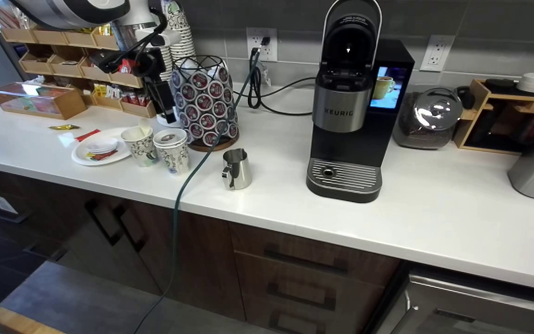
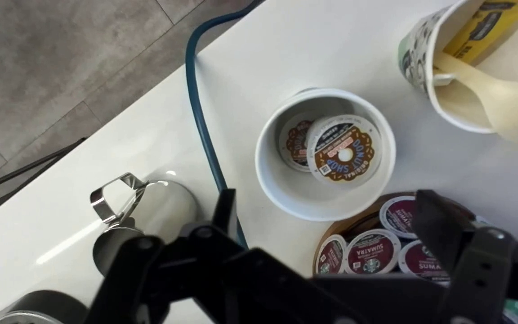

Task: Remove the coffee pod from the two stacked coffee cups on the right then put the coffee pod on the base of the coffeemaker.

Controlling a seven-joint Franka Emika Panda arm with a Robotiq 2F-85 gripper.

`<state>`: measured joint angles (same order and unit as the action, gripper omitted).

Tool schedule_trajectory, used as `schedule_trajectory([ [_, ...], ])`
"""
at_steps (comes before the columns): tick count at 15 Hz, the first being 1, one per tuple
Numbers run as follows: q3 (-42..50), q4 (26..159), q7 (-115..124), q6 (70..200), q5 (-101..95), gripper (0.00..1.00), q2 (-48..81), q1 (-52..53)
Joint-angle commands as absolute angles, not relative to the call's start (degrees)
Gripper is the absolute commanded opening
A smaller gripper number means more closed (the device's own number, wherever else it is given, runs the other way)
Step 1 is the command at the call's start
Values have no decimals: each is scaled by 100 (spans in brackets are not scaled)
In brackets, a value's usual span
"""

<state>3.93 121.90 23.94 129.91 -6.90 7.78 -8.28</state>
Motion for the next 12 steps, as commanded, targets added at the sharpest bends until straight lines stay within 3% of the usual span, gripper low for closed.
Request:
schedule_trajectory([
  [1, 488, 12305, 955, 12836, 184, 100, 794, -907],
  [5, 513, 12297, -618, 12404, 1299, 100, 830, -1077],
  [7, 566, 12269, -722, 12304, 1467, 95, 909, -1087],
  [9, 611, 12286, -524, 12514, 1534, 99, 971, -1061],
  [12, 646, 12233, -243, 12735, 1621, 89, 1109, -1037],
])
